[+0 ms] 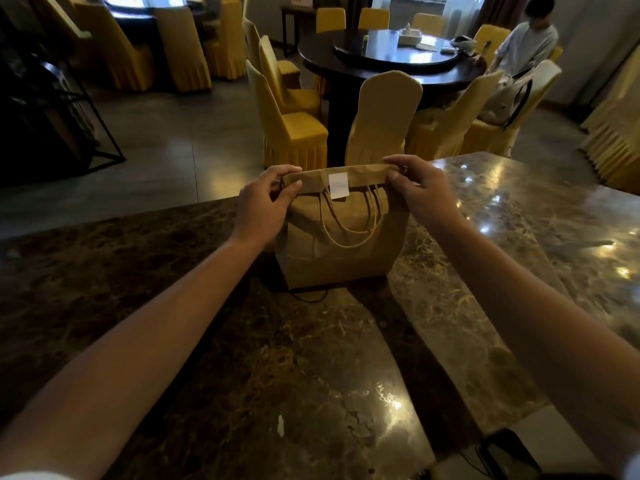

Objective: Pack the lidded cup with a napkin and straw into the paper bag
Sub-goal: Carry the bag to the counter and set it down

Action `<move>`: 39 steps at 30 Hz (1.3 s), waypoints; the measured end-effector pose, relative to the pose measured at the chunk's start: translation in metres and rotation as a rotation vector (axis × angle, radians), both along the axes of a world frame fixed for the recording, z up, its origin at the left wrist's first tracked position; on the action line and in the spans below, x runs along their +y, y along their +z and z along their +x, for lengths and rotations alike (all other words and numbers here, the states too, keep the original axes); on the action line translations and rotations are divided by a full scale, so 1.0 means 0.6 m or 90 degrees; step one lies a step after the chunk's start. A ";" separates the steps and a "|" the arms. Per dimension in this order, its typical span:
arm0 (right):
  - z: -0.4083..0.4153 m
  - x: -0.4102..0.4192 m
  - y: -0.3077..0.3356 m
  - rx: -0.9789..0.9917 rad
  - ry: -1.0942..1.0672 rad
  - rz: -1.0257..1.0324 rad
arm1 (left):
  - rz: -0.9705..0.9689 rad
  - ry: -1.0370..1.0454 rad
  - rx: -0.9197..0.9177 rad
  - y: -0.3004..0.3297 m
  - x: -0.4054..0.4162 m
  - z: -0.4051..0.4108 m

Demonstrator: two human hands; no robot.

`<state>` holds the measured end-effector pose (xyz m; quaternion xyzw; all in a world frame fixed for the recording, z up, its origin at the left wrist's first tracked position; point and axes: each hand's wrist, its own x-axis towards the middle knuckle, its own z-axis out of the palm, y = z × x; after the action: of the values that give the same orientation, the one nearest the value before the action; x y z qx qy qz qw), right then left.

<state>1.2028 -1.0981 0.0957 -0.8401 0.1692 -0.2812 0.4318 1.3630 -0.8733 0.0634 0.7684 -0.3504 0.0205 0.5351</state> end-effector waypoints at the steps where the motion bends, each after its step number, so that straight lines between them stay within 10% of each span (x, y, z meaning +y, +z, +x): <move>1: -0.001 -0.003 -0.002 0.003 0.002 -0.004 | 0.004 0.002 -0.003 0.000 -0.001 0.002; 12: 0.006 -0.006 0.008 0.048 -0.003 -0.035 | 0.044 -0.045 -0.022 0.015 -0.016 0.015; 20: 0.057 0.016 0.051 0.231 0.102 -0.404 | 0.085 -0.068 -0.070 0.034 -0.029 0.021; 39: 0.089 0.006 0.071 0.282 0.184 -0.356 | 0.346 -0.208 -0.211 0.091 -0.091 0.025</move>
<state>1.2563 -1.0944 0.1384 -0.9811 0.0547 -0.0646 0.1740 1.3779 -0.9278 0.1179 0.8031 -0.5429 -0.0351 0.2431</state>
